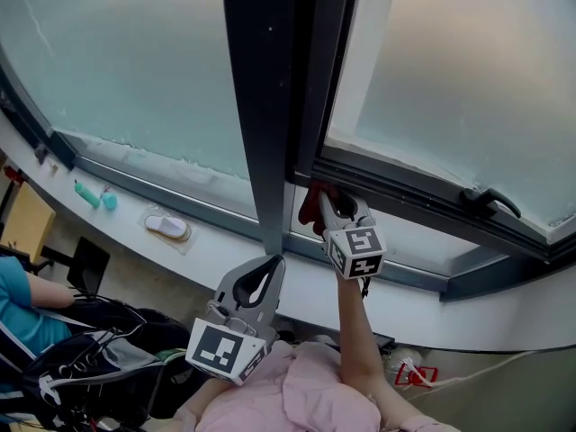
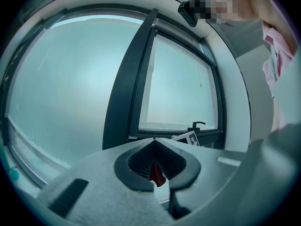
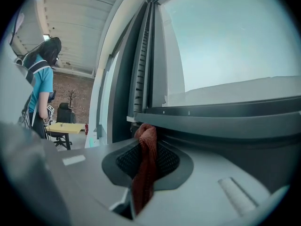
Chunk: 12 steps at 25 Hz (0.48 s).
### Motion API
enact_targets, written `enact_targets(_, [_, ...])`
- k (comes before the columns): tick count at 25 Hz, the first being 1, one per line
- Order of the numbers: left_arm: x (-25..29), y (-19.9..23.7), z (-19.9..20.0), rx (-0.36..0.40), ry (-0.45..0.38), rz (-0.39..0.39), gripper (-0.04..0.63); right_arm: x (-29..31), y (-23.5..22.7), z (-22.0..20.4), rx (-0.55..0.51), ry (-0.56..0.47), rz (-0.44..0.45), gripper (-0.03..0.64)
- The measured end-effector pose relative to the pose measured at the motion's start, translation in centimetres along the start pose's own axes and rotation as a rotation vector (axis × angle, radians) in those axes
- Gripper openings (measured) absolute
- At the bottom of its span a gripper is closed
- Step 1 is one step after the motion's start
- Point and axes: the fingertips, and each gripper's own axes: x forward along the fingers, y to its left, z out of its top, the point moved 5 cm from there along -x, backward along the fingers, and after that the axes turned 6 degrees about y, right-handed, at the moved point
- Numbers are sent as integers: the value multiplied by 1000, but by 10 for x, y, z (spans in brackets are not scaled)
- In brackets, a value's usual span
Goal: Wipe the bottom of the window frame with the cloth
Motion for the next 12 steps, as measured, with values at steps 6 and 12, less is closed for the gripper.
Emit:
enact_targets(6, [7,-4,1,5,1,-20,-3,-3,-3,0,-3,-6,3,46])
enact_targets(12, [12,-4,1,2,3,-27,-3,-9,-7,-3,0,-9,-5,46])
